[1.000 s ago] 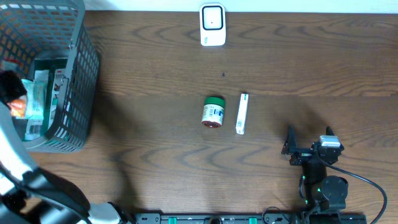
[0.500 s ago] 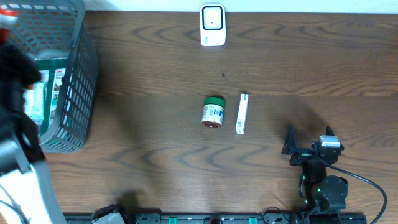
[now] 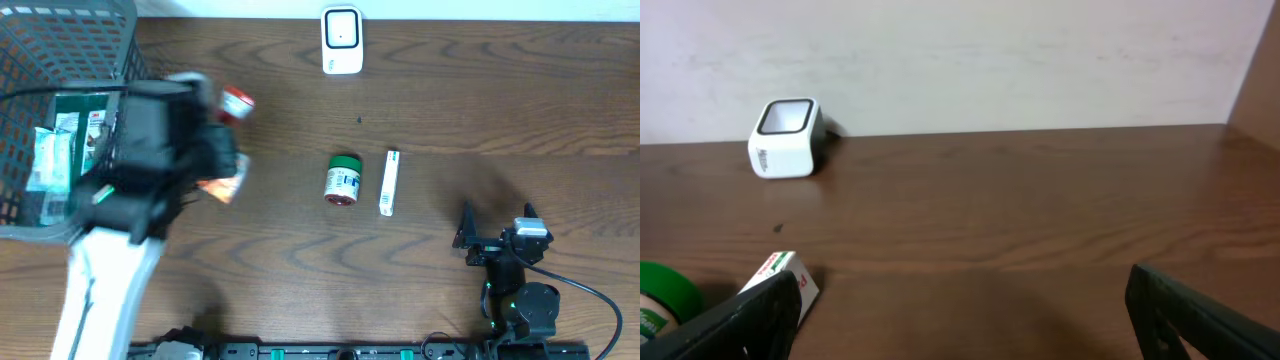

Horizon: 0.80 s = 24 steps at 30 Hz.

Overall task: Scan the item barcode
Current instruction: 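Carry the red sachets out and drop them left of the jar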

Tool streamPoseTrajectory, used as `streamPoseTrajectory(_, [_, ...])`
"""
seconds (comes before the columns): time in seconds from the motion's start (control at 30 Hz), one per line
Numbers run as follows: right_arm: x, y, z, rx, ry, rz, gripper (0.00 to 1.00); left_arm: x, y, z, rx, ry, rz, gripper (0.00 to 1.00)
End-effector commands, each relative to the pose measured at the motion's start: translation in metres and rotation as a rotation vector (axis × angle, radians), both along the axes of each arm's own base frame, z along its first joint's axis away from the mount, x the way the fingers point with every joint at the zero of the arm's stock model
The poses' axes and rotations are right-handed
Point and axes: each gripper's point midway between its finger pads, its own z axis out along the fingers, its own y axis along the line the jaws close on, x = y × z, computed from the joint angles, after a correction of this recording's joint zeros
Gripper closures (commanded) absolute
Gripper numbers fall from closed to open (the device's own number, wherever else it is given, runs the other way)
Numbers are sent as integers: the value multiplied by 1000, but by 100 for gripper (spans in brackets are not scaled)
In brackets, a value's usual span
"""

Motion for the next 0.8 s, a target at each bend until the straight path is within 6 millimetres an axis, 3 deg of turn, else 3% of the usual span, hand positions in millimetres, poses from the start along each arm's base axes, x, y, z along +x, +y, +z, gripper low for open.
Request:
streamPoseTrajectory(0.0, [0,2,-1,13,2,8,1,-2,-22,-72,34,220,-17,92])
streamPoseTrajectory(0.1, [0,2,-1,13,2,8,1,2,-40,-128,74,375,-23,92])
streamPoseTrajectory(0.23, [0,2,-1,13,2,8,1,10,-53,-174,105,462,-45,92])
streamPoseTrajectory(0.33, [0,2,-1,13,2,8,1,17,-65,-198,64,501,-66,92])
streamPoseTrajectory(0.47, [0,2,-1,13,2,8,1,19,-69,-213,59,524,-70,85])
streamPoseTrajectory(0.5, [0,2,-1,13,2,8,1,19,-69,-215,60,527,-70,77])
streamPoseTrajectory(0.57, [0,2,-1,13,2,8,1,20,-69,-215,59,523,-70,37])
streamPoseTrajectory(0.6, [0,2,-1,13,2,8,1,21,-70,-215,58,519,-71,27])
streamPoseTrajectory(0.67, [0,2,-1,13,2,8,1,24,-71,-211,59,503,-88,19])
streamPoseTrajectory(0.77, [0,2,-1,13,2,8,1,31,-73,-194,52,456,-108,18])
